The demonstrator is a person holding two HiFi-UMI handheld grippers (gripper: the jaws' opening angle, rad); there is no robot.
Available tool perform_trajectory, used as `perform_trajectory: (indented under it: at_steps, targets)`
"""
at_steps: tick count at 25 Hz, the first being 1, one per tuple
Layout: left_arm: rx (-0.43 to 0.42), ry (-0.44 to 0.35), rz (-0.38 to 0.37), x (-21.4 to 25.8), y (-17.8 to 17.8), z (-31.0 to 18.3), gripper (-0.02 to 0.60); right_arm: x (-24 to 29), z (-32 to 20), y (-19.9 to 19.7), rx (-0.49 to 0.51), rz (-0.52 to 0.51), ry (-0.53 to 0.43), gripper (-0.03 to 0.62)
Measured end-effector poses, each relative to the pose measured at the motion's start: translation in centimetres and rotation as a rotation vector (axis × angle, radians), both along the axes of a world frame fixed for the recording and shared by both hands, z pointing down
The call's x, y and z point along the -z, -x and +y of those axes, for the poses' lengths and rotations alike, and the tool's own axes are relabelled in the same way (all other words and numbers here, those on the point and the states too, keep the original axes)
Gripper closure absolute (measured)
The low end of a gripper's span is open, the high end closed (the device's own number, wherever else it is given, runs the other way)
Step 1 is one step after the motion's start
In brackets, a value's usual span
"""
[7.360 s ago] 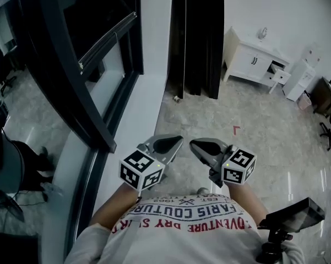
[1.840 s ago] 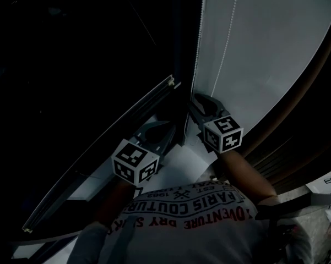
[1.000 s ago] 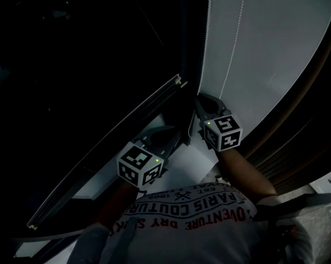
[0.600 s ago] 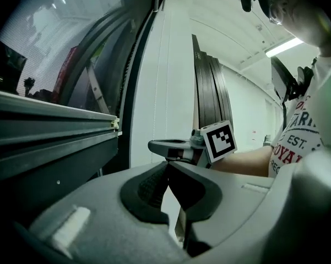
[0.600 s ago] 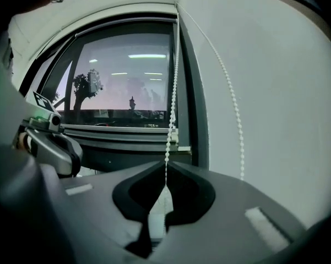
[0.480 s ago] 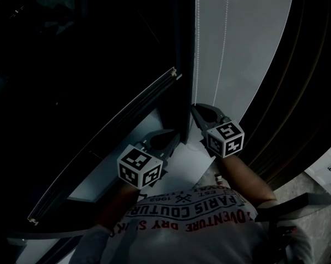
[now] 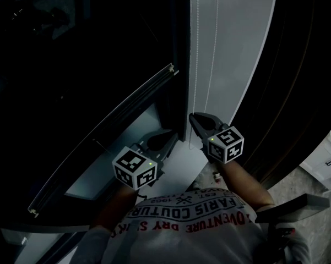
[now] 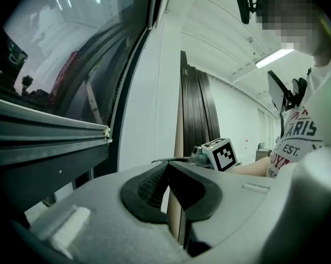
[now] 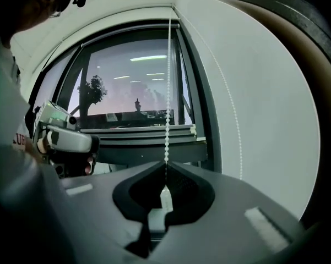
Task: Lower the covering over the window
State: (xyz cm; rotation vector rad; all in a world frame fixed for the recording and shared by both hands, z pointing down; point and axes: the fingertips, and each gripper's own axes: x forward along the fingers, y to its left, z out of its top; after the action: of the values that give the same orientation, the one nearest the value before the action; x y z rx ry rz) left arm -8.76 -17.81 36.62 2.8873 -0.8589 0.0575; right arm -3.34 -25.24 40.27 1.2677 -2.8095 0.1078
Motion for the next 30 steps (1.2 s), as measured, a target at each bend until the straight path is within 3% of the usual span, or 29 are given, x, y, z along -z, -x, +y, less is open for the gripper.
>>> perform_trajectory:
  at_steps: [10, 12, 18, 23, 30]
  targets:
    - [-0.093, 0.003, 0.049, 2.6, -2.5, -3.1, 0.577, -0.9, 0.6, -1.3, 0.009, -0.056, 0.033, 0.589]
    - [-0.100, -0.008, 0.036, 3.3, -3.3, -3.9, 0.518, -1.2, 0.8, -1.3, 0.017, -0.045, 0.036, 0.589]
    - [-0.113, -0.027, 0.048, 4.5, -4.9, -5.3, 0.489, -1.2, 1.2, -1.7, 0.026, -0.026, 0.035, 0.589]
    - [-0.128, -0.043, 0.040, 5.4, -6.4, -4.8, 0.469, -1.3, 2.8, -0.9, 0.097, 0.016, 0.055, 0.589]
    - [-0.068, -0.063, 0.015, 8.1, -8.0, -6.2, 0.472, -0.8, 3.3, -0.5, 0.201, -0.007, 0.117, 0.589]
